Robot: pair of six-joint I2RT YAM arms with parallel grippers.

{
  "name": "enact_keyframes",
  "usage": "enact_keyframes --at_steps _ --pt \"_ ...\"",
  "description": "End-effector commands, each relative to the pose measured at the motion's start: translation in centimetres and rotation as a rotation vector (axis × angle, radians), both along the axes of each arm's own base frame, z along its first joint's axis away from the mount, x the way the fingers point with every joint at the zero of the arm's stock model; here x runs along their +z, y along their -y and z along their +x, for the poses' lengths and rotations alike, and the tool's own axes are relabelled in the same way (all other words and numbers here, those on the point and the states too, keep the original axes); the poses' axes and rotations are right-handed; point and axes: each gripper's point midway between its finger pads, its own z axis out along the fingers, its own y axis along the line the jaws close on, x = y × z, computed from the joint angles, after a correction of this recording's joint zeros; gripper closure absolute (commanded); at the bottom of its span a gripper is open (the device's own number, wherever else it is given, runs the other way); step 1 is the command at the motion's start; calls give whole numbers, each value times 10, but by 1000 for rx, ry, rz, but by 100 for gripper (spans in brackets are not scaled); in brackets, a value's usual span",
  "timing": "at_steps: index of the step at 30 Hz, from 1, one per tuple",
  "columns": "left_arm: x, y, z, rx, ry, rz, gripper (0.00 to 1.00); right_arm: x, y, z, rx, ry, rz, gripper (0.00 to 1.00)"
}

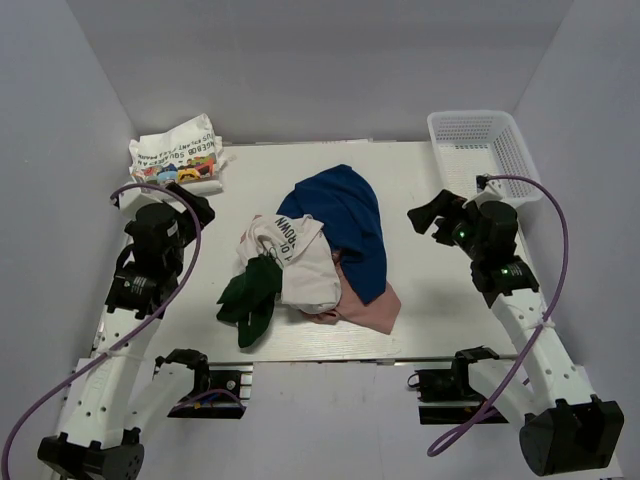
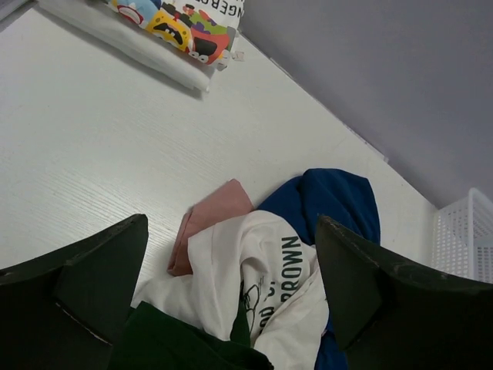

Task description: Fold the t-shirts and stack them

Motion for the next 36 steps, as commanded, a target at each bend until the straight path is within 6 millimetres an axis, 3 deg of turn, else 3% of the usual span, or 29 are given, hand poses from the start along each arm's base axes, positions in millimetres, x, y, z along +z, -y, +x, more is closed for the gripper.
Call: enact_keyframes --at_steps 1,3,6,8,9,11,12,13,14,15,16,18,19,21,22,25,27,28,32,36 --pt "-2 -1 1 8 -39 -1 1 11 -15 -7 105 61 2 10" --pt "-8 -2 2 17 -61 7 1 2 -12 -6 86 57 1 10" --pt "-9 -2 4 14 -84 20 1 0 -22 -4 182 144 -49 10" --pt "-11 2 5 -4 -94 19 1 -11 -38 -2 277 82 -39 10" --pt "-11 3 7 -4 -97 20 1 8 -57 -8 389 108 -71 10" --pt "-11 5 7 -16 -98 15 1 -14 -76 -3 467 9 -80 10" --pt "-14 5 8 -15 -118 20 1 -16 -106 -11 566 13 -109 10" --pt "-19 5 8 -15 -139 24 1 -11 -118 -12 598 31 -125 10" --pt "-20 0 5 13 -152 13 1 -20 -140 -14 631 13 -162 10" --pt "-25 -5 5 43 -169 20 1 -28 -150 -19 659 -3 -199 10" --pt "-27 -7 3 58 -192 23 1 -35 -179 -34 716 -5 -270 10" --pt "-29 -9 2 67 -209 32 1 -50 -198 -37 753 -35 -359 10" --pt "-31 -9 1 67 -218 34 1 -43 -224 -57 829 13 -431 10" --pt "-31 -9 1 67 -218 34 1 -80 -239 -61 871 -39 -552 10" --pt "-30 -11 1 77 -217 39 1 -92 -255 -80 924 -32 -644 10" --pt "-30 -11 1 80 -215 31 1 -115 -276 -85 929 0 -734 10" --pt "-32 -11 -1 80 -223 33 1 -117 -293 -92 948 39 -719 10" --pt "-32 -8 -1 71 -223 34 1 -126 -294 -85 908 41 -758 10" --pt "-34 -12 -4 95 -227 36 1 -117 -323 -65 833 173 -764 10" --pt "-35 -16 -6 115 -232 39 1 -128 -351 -68 887 235 -727 10"
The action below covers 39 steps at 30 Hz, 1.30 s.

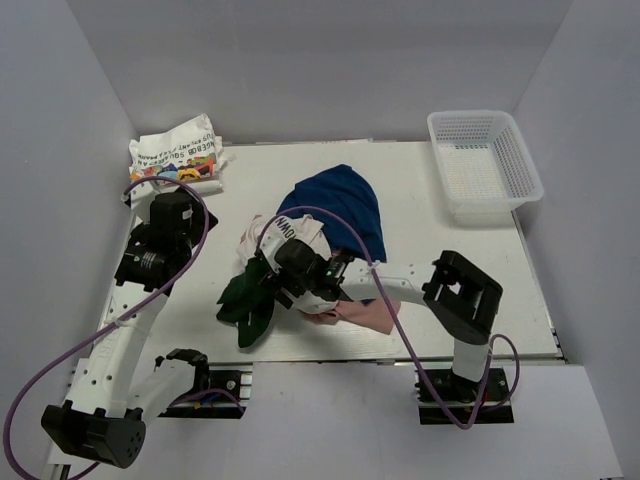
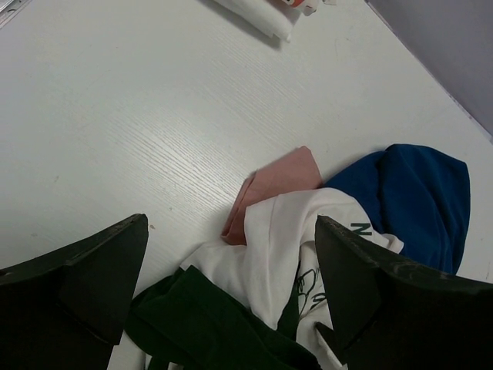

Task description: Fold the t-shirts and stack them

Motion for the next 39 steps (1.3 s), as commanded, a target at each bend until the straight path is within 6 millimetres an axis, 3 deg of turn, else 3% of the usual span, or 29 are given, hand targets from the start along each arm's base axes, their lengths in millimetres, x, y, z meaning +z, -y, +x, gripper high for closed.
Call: enact_keyframes --at_steps 1,2,5,6,7,8,9,10,11,14,16,17,20,21,22,23,25,26,27,30,32,35,36,37,38,39 --pt "13 -5 -3 32 32 1 1 40 -46 23 0 134 165 10" --pt "13 -5 -3 32 32 1 1 33 -48 28 -20 138 154 10" --pt "13 -5 -3 32 32 1 1 48 -56 41 -92 200 218 10" --pt "13 -5 -3 32 32 1 1 61 -63 48 -108 231 287 10" --pt "13 -5 -3 32 32 1 1 61 -63 49 -113 235 295 18" --pt "13 -5 -3 32 32 1 1 62 -63 52 -118 239 303 35" --pt "12 -5 -5 37 26 -4 1 64 -60 59 -159 262 308 76" --pt "12 -5 -5 37 26 -4 1 67 -60 62 -189 264 323 93" --pt "12 -7 -5 45 28 2 1 71 -59 67 -209 274 318 100" --pt "11 -7 -6 51 22 -4 1 80 -41 85 -345 295 327 100" --pt "11 -7 -6 51 22 -4 1 114 -35 88 -361 320 412 100" --pt "11 -9 -6 58 23 1 1 115 -27 92 -345 337 394 100" --pt "13 -7 -7 49 32 -1 1 183 -7 101 -371 381 521 100" --pt "13 -7 -7 49 32 -1 1 198 -4 104 -378 390 544 100" --pt "13 -7 -7 49 32 -1 1 229 7 110 -394 410 595 100" --pt "13 -7 -7 49 32 -1 1 237 10 111 -396 411 595 100" --pt "12 -9 -9 58 25 7 1 271 24 125 -421 443 636 100" --pt "12 -8 -9 62 28 0 1 295 35 123 -431 463 677 100" --pt "13 -10 -9 70 29 5 1 320 51 135 -452 515 688 100" --pt "13 -10 -9 70 29 5 1 361 87 146 -536 598 739 100" --pt "13 -10 -9 70 29 5 1 377 115 161 -587 666 740 100" --pt "7 -8 -6 62 7 5 1 417 167 180 -701 760 766 100" --pt "11 -8 -5 58 13 10 1 421 176 188 -727 772 761 100" --pt "6 -8 -6 58 -7 16 1 419 207 207 -793 785 704 100" --pt "11 -10 -6 66 4 19 1 464 219 206 -804 835 773 100" --pt "7 -10 -6 66 -13 24 1 468 223 216 -808 841 759 100"
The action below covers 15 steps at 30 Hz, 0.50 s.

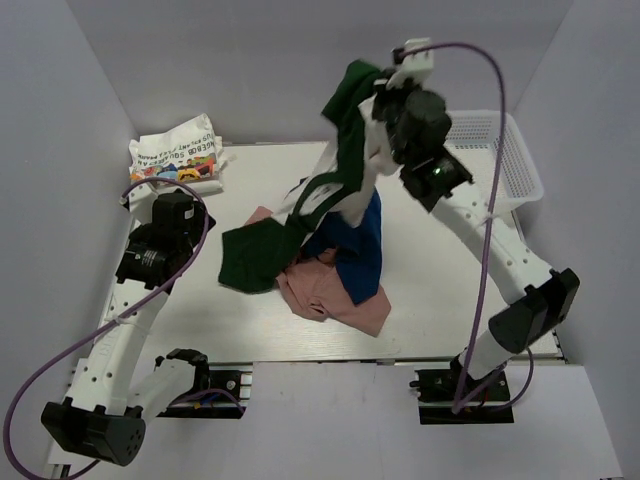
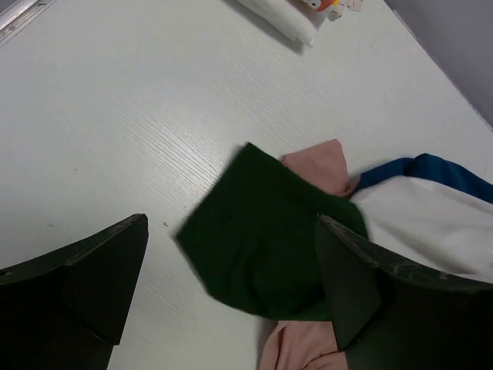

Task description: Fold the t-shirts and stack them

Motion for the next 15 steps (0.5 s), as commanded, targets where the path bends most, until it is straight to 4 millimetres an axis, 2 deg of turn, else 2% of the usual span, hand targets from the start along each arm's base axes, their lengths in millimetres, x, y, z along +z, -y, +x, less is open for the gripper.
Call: enact_keyframes --at_steps 1,2,3,4,6,7,8,10,11,12,14,15 --pt "12 -4 -1 18 10 20 1 72 78 27 -178 105 35 100" --pt "11 -6 -2 26 2 28 1 132 96 19 -204 210 99 100" --pt "11 -8 -2 33 3 34 1 174 132 14 -269 294 104 100" --pt "11 -8 -2 33 3 34 1 154 123 36 -268 253 78 100" --pt "16 -11 -2 49 15 44 1 194 157 25 -343 366 101 100" --pt "16 -11 -2 49 15 44 1 195 166 29 -383 383 73 100" --pt "14 -13 -1 60 7 54 1 212 186 23 -442 472 88 100" --pt "16 -13 -2 60 7 55 1 222 215 20 -523 514 80 100" --pt "14 -13 -1 60 -2 57 1 235 227 11 -559 586 114 100" --pt "14 -13 -1 60 -2 57 1 237 253 10 -634 603 87 100" --pt "12 -14 1 66 -11 65 1 239 277 13 -702 659 77 100" --pt "12 -14 1 66 -11 65 1 248 293 4 -733 699 79 100"
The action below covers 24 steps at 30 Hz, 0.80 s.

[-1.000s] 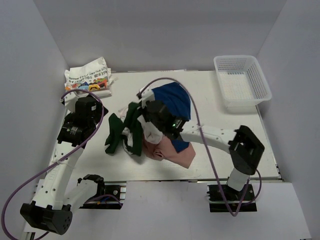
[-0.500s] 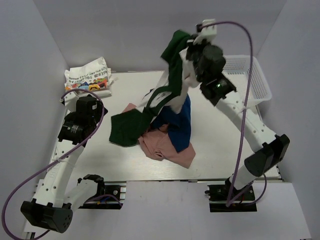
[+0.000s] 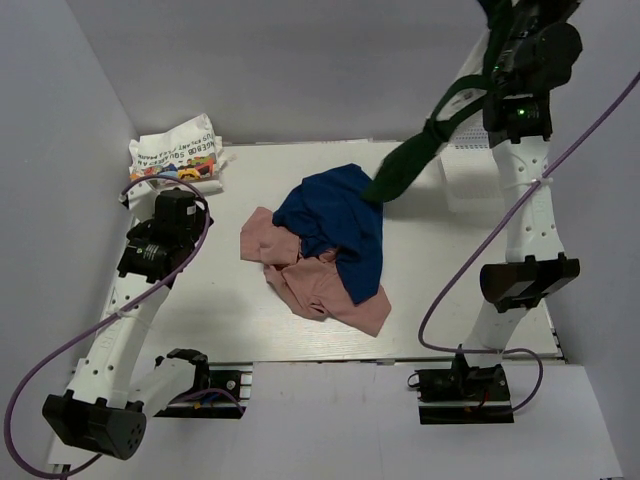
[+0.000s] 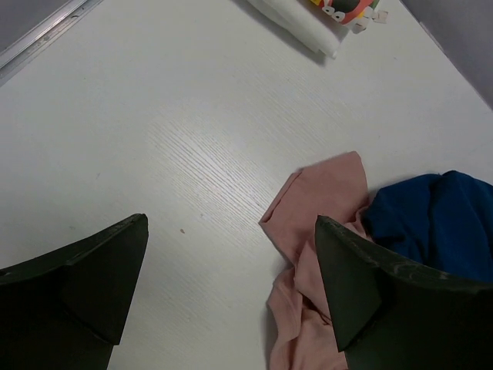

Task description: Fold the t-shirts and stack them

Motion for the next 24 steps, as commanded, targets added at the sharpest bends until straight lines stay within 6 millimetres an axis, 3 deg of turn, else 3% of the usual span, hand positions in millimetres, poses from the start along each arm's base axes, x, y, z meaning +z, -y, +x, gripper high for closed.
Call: enact_keyframes --at_steps 1,4,8,9,11,14,16,17,19,20,21,22,23,24 --pt "12 -4 0 18 21 18 1 56 54 -47 -158 295 6 100" --pt "7 -3 3 18 0 23 1 61 86 -49 -186 373 -36 100" --pt "-2 -4 8 24 -35 38 1 51 93 -26 -133 363 -115 100" --pt "-7 -4 8 24 -57 43 1 53 88 -24 -101 375 -158 100" --pt "-10 -3 9 24 -69 46 1 33 96 -6 -144 314 -230 100" --pt "-15 -3 12 23 -88 51 1 -18 107 32 -169 182 -240 100" --pt "-16 -3 10 23 -97 53 1 -70 111 68 -133 36 -211 100" --pt "-16 -3 10 23 -97 53 1 -107 111 87 -99 -51 -200 100" --pt "-19 -3 11 23 -106 55 1 -148 108 107 -65 -165 -202 100" --pt "-19 -3 11 23 -106 55 1 -198 108 120 -49 -261 -164 100" --pt "-19 -3 11 23 -106 55 1 -215 110 122 -50 -291 -136 100" --pt "-19 -1 11 17 -108 49 1 -259 117 125 -42 -364 -22 100" --pt "-19 -1 11 17 -108 49 1 -271 121 127 -53 -402 -12 100" --pt "-18 -1 13 17 -99 47 1 -287 122 129 -32 -428 49 92"
